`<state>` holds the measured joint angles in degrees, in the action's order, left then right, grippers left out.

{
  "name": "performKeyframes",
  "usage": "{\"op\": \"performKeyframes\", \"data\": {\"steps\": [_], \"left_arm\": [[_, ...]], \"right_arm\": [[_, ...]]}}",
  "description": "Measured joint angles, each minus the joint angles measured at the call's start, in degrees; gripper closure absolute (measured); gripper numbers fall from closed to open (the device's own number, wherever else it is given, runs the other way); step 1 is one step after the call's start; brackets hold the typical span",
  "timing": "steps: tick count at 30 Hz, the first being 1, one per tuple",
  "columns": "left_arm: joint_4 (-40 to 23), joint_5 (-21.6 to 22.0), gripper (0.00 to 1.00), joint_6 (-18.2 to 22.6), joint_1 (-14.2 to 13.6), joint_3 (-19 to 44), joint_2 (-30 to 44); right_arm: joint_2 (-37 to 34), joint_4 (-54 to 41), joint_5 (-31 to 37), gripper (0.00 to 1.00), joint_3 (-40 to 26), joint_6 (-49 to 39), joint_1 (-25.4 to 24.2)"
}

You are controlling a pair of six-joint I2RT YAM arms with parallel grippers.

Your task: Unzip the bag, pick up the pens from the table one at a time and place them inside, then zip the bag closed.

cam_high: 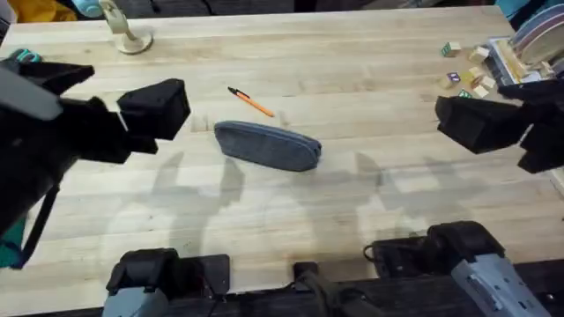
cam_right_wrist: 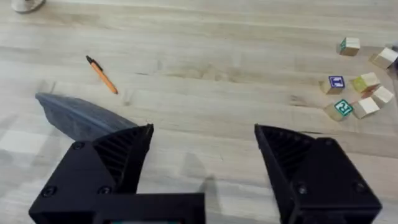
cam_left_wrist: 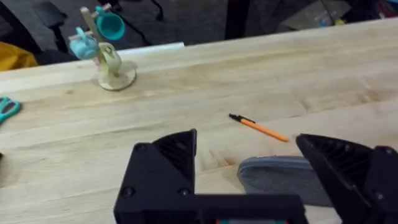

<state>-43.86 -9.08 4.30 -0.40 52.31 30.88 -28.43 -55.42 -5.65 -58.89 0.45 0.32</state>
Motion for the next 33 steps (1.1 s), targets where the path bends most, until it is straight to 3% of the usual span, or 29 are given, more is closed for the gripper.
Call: {"op": "performKeyframes", "data": {"steps": [5,12,15,16,18,25,28,33], "left_arm": [[-0.57,-0.6,0.008,3.7,0.0,0.31,3.96],[-0.79,-0.81,0.009,13.31,0.0,3.09,12.14],[-1.94,-0.81,0.01,19.46,0.0,3.67,16.81],[-2.24,-0.82,0.01,25.79,0.0,4.1,22.15],[-2.26,-1.02,0.01,30.39,0.0,4.39,25.4],[-1.88,-4.08,0.008,47.78,0.0,4.74,31.46],[-0.7,-6.38,0.008,52.81,0.0,4.77,31.8],[-0.07,-8.3,0.008,56.34,0.0,4.87,31.8]], "right_arm": [[-0.06,-0.04,0.01,0.004,-0.02,0.0,0.0],[-0.06,-0.04,0.0,0.004,-0.04,-0.02,0.0],[-0.06,-0.04,0.0,0.004,-0.04,-0.02,0.0],[-0.06,-0.07,0.0,0.004,-0.04,-0.02,0.0],[-0.06,-0.16,0.02,0.004,-0.04,-0.02,0.0],[-0.06,-0.33,0.01,0.003,-0.04,-0.02,0.0],[-0.06,-0.33,0.02,0.003,-0.04,-0.02,0.0],[-0.06,-0.33,0.02,0.003,-0.04,-0.02,0.0]]}}
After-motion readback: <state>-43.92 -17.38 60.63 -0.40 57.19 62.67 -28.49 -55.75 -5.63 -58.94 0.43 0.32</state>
